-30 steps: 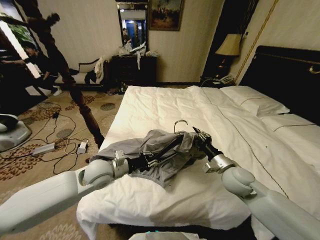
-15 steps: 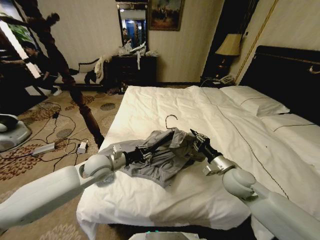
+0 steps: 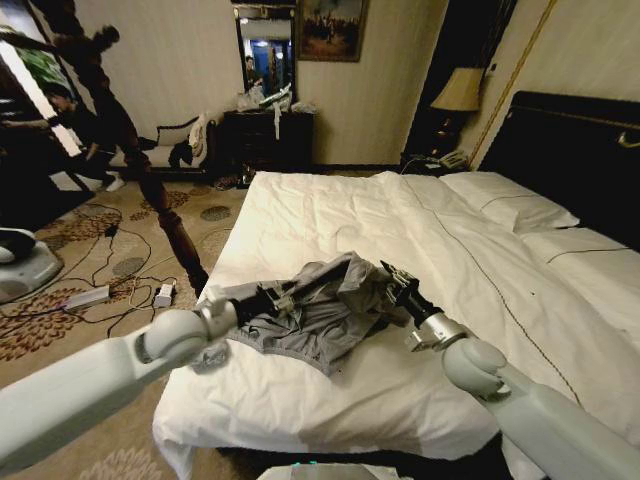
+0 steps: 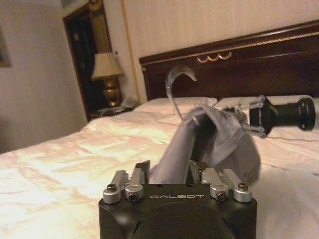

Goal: Pick up the clothes from the bed and hang them on the clothes hanger.

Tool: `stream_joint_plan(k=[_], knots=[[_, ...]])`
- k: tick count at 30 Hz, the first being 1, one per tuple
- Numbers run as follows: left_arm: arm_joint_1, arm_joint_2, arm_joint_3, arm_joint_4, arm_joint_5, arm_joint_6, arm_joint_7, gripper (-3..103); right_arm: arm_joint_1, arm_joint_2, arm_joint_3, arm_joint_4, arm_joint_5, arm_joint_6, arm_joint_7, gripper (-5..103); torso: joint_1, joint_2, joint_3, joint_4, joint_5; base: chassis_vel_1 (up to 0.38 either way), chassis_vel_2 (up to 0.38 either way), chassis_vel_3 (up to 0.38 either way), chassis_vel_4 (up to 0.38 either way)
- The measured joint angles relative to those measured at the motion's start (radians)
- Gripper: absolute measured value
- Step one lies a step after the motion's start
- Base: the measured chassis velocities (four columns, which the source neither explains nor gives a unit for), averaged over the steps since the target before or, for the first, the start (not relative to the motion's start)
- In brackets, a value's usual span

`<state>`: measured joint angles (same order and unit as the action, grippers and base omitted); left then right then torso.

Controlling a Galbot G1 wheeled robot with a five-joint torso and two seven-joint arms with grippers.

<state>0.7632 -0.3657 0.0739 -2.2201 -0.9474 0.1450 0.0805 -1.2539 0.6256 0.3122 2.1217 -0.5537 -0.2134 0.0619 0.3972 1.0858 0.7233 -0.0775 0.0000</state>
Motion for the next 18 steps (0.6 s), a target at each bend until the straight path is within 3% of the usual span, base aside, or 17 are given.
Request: stream_joint_plan(k=[2, 5, 7, 11, 14, 18], knots=[[0.036, 0.011, -0.035, -0.011, -0.001, 0.0, 0.0, 51, 0.0, 0.0, 0.001, -0.001, 0.0, 0.001, 0.002, 18, 0.0, 0.0, 0.0, 0.0, -0.0002, 0.0, 0.0, 0.0, 0.0], [0.102, 0.037, -0.081, -0.038, 0.008, -0.011, 0.002, 68, 0.0, 0.002, 0.001, -0.008, 0.001, 0.001, 0.006, 18, 0.0, 0.0, 0.0, -0.0003, 0.0, 0.0, 0.0, 0.0, 0.0], [0.112, 0.039, -0.087, -0.04, 0.014, -0.014, 0.001, 68, 0.0, 0.003, 0.001, -0.01, 0.001, 0.001, 0.006, 18, 0.0, 0.0, 0.0, -0.0005, 0.0, 0.0, 0.0, 0.0, 0.0], [0.198, 0.023, -0.131, -0.058, 0.049, -0.018, -0.013, 89, -0.012, 0.009, 0.014, -0.012, 0.044, -0.029, 0.024, 18, 0.0, 0.0, 0.0, 0.0001, -0.0001, 0.0, 0.0, 0.0, 0.0], [0.266, 0.003, -0.134, -0.062, 0.077, -0.019, -0.019, 98, -0.025, 0.009, 0.025, -0.011, 0.107, -0.078, 0.047, 18, 0.0, 0.0, 0.0, -0.001, 0.0, 0.0, 0.0, 0.0, 0.0], [0.342, -0.03, -0.12, -0.045, 0.145, -0.021, -0.022, 100, -0.016, 0.011, 0.026, -0.013, 0.142, -0.099, 0.06, 18, 0.0, 0.0, 0.0, 0.0, 0.0002, 0.0, 0.0, 0.0, 0.0]])
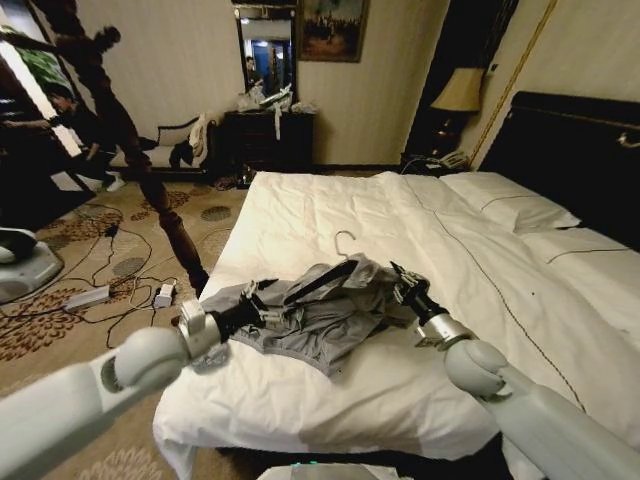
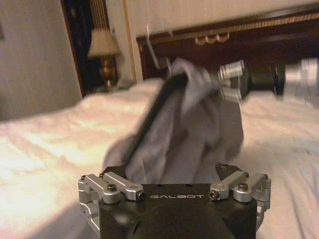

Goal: Pick up the clothes from the bed and hang them on the clothes hanger.

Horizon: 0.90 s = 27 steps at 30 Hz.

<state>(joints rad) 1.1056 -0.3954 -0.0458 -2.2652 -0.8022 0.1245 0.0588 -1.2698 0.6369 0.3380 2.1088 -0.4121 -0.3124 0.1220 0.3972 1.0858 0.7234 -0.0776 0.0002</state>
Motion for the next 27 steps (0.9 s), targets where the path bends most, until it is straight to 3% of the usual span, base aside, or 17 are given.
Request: stream_joint_plan(k=[5, 10, 12, 17, 24, 27], knots=[[0.022, -0.067, 0.067, 0.073, 0.061, 0.004, -0.015, 100, 0.009, -0.002, -0.005, 0.017, 0.075, -0.051, 0.023, 18, 0.0, 0.0, 0.0, -0.0003, -0.0003, 0.0, 0.0, 0.0, 0.0], [-0.07, -0.15, 0.185, 0.168, 0.096, 0.015, -0.042, 100, 0.006, -0.004, -0.009, 0.037, 0.099, -0.068, 0.03, 18, 0.0, 0.0, 0.0, -0.0006, -0.0003, 0.0, 0.0, 0.0, 0.0], [-0.145, -0.203, 0.287, 0.226, 0.116, 0.018, -0.06, 100, 0.006, -0.004, -0.013, 0.042, 0.101, -0.07, 0.03, 18, 0.0, 0.0, 0.0, -0.0004, 0.0, 0.0, 0.0, 0.0, 0.0], [-0.207, -0.276, 0.39, 0.304, 0.131, 0.024, -0.099, 100, 0.013, -0.01, -0.018, 0.047, 0.102, -0.072, 0.03, 18, 0.0, 0.0, 0.0, -0.0005, -0.0001, 0.0, 0.0, 0.0, 0.0], [-0.218, -0.367, 0.42, 0.382, 0.129, 0.024, -0.142, 100, 0.017, -0.015, -0.018, 0.052, 0.105, -0.072, 0.028, 18, 0.0, 0.0, 0.0, -0.0001, -0.0002, 0.0, 0.0, 0.0, 0.0], [-0.227, -0.44, 0.408, 0.428, 0.13, 0.023, -0.173, 100, 0.004, -0.014, -0.018, 0.06, 0.106, -0.072, 0.029, 18, 0.0, 0.0, 0.0, -0.0004, 0.0001, 0.0, 0.0, 0.0, 0.0]])
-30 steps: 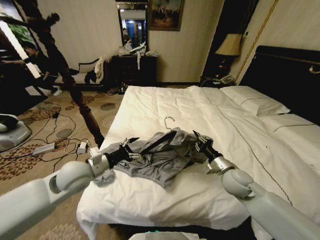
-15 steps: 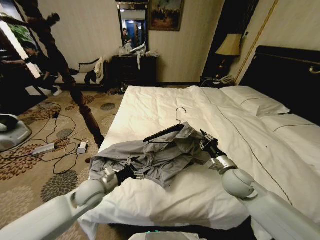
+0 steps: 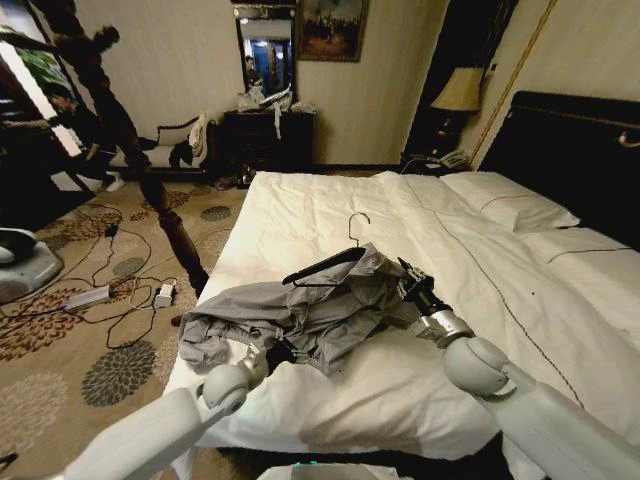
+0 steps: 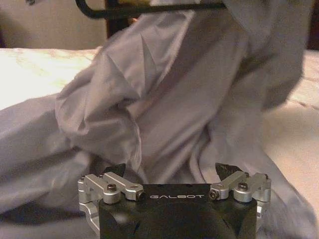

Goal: Pick up the clothes from the bed and hang them on the clothes hanger.

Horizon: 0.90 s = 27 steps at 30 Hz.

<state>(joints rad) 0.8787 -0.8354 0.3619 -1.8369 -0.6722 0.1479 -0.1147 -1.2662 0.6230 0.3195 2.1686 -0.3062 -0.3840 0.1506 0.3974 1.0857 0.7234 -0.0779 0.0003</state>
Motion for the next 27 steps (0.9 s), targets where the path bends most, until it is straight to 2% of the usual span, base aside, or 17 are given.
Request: stream_joint_plan(k=[7, 11, 12, 15, 24, 27], knots=[[-0.02, -0.092, 0.001, 0.085, -0.013, 0.002, -0.023, 100, 0.002, -0.004, -0.002, 0.01, -0.002, 0.0, -0.001, 18, 0.0, 0.0, 0.0, 0.0, -0.0002, 0.0, 0.0, 0.0, 0.0], [-0.025, -0.1, 0.002, 0.099, -0.017, 0.009, -0.031, 100, 0.001, -0.01, -0.002, 0.011, -0.003, 0.0, -0.001, 18, 0.0, 0.0, 0.0, 0.0, -0.0002, 0.0, 0.0, 0.0, 0.0], [-0.026, -0.1, 0.002, 0.1, -0.024, 0.012, -0.037, 103, 0.001, -0.012, -0.002, 0.011, -0.003, 0.0, -0.001, 18, 0.0, 0.0, 0.0, 0.0001, -0.0002, 0.0, 0.0, 0.0, 0.0], [-0.022, -0.096, 0.002, 0.091, -0.044, 0.018, -0.052, 101, 0.001, -0.013, -0.001, 0.012, -0.003, 0.0, -0.001, 18, 0.0, 0.0, 0.0, 0.0, -0.0002, 0.0, 0.0, 0.0, 0.0], [0.045, -0.072, -0.046, 0.035, -0.076, 0.026, -0.092, 91, 0.004, -0.008, -0.006, 0.006, -0.006, 0.0, -0.001, 18, 0.0, 0.0, 0.0, 0.0002, -0.0002, 0.0, 0.0, 0.0, 0.0], [0.059, -0.073, -0.058, 0.038, -0.077, 0.027, -0.094, 84, 0.005, -0.007, -0.008, 0.005, -0.007, 0.0, -0.002, 18, 0.0, 0.0, 0.0, 0.0002, -0.0003, 0.0, 0.0, 0.0, 0.0]])
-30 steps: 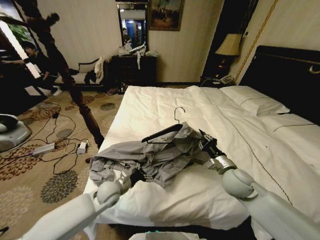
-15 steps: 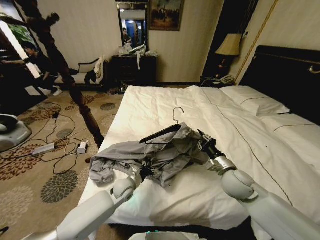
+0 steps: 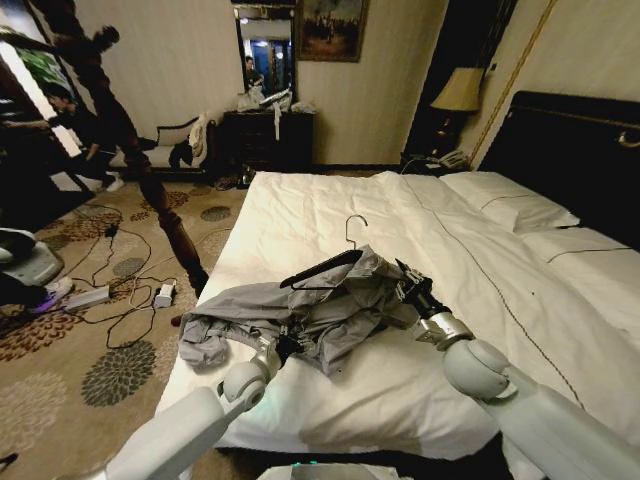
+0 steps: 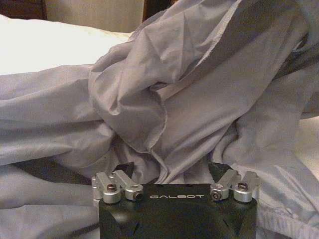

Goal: Pick up the clothes from the bed and hang them on the clothes hanger.

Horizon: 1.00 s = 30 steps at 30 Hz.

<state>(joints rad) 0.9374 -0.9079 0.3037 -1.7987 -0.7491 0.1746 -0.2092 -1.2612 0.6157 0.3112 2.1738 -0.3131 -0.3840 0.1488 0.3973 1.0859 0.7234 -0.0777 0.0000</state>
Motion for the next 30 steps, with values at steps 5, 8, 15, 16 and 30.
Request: stream_joint_plan(k=[5, 8, 15, 16, 30], knots=[[-0.014, -0.033, -0.002, 0.03, -0.021, 0.001, -0.003, 77, -0.004, -0.002, 0.0, 0.002, -0.001, 0.0, 0.0, 18, 0.0, 0.0, 0.0, -0.0003, 0.0, 0.0, 0.0, 0.0, 0.0], [-0.021, -0.049, -0.004, 0.048, -0.028, 0.002, -0.008, 68, -0.004, -0.003, 0.001, 0.003, -0.001, -0.001, 0.0, 18, 0.0, 0.0, 0.0, -0.0004, 0.0, 0.0, 0.0, 0.0, 0.0], [-0.023, -0.07, -0.018, 0.073, -0.043, 0.004, -0.012, 45, -0.006, -0.005, 0.001, 0.004, -0.001, -0.001, 0.0, 18, 0.0, 0.0, 0.0, -0.0002, 0.0, 0.0, 0.0, 0.0, 0.0], [-0.023, -0.07, -0.018, 0.073, -0.043, 0.004, -0.012, 45, -0.006, -0.005, 0.001, 0.004, -0.001, -0.001, 0.0, 18, 0.0, 0.0, 0.0, -0.0002, 0.0, 0.0, 0.0, 0.0, 0.0], [0.004, -0.057, -0.058, 0.062, -0.046, 0.002, -0.012, 0, -0.007, -0.004, -0.002, 0.003, -0.003, 0.0, -0.004, 18, 0.0, 0.0, 0.0, -0.0002, 0.0, 0.0, 0.0, 0.0, 0.0]])
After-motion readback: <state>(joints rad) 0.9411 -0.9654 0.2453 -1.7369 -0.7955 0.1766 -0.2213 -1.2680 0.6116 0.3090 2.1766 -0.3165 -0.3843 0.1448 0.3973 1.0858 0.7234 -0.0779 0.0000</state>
